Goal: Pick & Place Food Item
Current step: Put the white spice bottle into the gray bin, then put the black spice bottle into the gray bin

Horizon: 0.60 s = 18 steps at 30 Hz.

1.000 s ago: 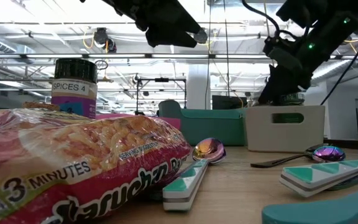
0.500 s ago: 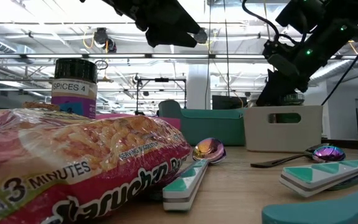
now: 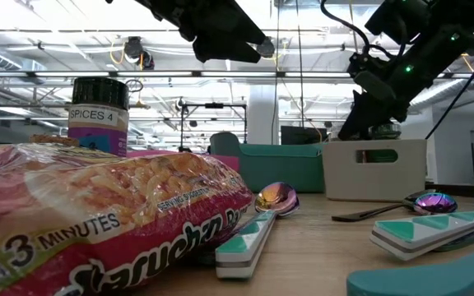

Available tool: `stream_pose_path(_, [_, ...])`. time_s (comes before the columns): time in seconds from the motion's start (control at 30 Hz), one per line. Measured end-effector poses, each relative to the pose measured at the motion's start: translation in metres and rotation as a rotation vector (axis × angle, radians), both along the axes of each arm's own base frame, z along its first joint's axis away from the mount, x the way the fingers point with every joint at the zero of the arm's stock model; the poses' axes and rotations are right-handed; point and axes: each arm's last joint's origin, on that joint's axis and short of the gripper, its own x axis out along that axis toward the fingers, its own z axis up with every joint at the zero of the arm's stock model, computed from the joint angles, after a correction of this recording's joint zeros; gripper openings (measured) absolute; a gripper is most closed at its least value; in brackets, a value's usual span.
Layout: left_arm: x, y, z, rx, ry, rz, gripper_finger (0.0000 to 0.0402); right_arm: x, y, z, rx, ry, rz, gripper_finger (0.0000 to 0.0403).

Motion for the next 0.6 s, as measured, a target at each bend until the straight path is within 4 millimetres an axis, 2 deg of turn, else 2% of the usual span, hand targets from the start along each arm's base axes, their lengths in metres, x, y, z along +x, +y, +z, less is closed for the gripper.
stream_pose_path(0.3, [0.000, 0.000, 0.000, 0.000, 0.000, 0.000, 0.0238, 0.001, 0.000, 0.005, -0.031, -0.034, 0.038, 0.0226])
stream_pose_path(0.6, [0.000, 0.000, 0.000, 0.001, 0.006, 0.000, 0.0237, -0.006, 0.013, 0.028, -0.083, -0.162, 0.173, 0.0216])
